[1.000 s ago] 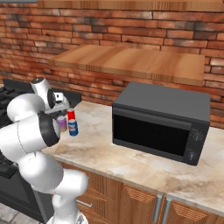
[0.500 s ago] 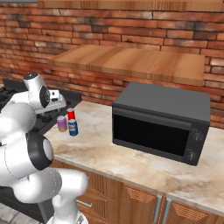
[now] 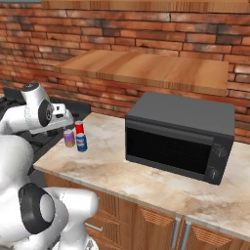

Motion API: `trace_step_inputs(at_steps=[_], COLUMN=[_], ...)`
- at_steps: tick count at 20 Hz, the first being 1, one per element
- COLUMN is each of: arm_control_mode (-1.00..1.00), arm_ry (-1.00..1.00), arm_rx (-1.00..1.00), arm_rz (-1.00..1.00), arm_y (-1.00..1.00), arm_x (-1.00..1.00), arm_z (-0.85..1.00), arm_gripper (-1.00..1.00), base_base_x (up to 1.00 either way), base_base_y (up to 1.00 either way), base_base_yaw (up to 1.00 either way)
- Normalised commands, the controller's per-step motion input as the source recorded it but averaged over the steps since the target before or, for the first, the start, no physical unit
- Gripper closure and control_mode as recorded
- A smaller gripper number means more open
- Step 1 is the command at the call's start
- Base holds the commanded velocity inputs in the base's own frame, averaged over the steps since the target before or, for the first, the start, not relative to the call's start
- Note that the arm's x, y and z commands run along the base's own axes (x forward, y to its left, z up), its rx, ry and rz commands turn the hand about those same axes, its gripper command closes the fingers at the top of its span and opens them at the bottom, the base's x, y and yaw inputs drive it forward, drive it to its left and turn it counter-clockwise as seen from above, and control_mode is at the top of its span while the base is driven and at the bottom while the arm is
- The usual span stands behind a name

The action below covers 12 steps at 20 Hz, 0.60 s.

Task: Four empty soda cans are scattered around the kitchen. Gather all the cans and cluster them next to the stove for recycling.

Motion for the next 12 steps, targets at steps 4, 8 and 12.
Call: trace_step_inputs(at_steps=[4,8,12], arm_control_mode=[-1.00,-1.00,-1.00], arm_ry=[0.00,0.00,-0.02], arm_rx=[0.00,0.00,0.00], arm_rz=[0.00,0.00,0.00], arm_y=[-0.33,-0.32,-0.38], arm_x=[-0.59,-0.45,-0.33], arm_z=[0.08,0.05,0.00], arm_gripper=[-1.00,-1.00,-1.00], base_base_x=[0.00,0.00,0.00], base_base_y=[0.00,0.00,0.00], base_base_yaw=[0.00,0.00,0.00])
